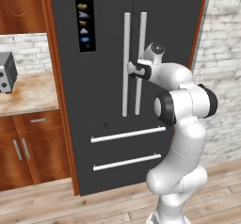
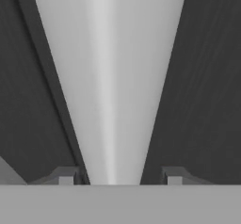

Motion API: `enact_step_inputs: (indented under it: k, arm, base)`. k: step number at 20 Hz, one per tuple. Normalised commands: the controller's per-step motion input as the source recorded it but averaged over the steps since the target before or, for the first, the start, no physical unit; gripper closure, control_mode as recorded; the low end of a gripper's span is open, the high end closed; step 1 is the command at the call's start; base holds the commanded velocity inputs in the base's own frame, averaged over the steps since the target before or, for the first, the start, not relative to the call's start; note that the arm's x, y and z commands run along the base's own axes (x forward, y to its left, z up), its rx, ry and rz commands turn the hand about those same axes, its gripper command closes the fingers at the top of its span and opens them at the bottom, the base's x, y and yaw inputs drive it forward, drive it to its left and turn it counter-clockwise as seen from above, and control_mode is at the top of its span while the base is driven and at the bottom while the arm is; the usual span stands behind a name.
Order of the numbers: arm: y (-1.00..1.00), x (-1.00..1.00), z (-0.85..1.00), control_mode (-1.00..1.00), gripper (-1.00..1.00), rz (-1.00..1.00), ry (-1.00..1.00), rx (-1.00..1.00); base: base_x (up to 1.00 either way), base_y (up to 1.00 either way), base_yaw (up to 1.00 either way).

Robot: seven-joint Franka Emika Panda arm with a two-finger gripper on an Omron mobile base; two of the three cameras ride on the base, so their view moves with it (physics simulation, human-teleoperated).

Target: Place one of the steaks on the plate and the other in the bowl. Then place the bowl in the fridge.

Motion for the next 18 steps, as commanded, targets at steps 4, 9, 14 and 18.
enact_step_inputs:
  k: [4,9,14,18]
  arm:
    - [-0.06,0.08,0.01,-1.0,1.0,0.0,0.0,0.0]
    - [-0.32,-0.17,0.31,-1.0,1.0,0.0,0.0,0.07]
    - [-0.33,-0.43,0.45,-1.0,1.0,0.0,0.0,0.13]
    - [-0.6,-0.73,0.51,-1.0,1.0,0.0,-0.01,0.18]
  base:
    - [0.0,0.0,0.0]
    - [0.0,0.0,0.0]
    - [0.0,0.0,0.0]
    - [0.0,0.0,0.0]
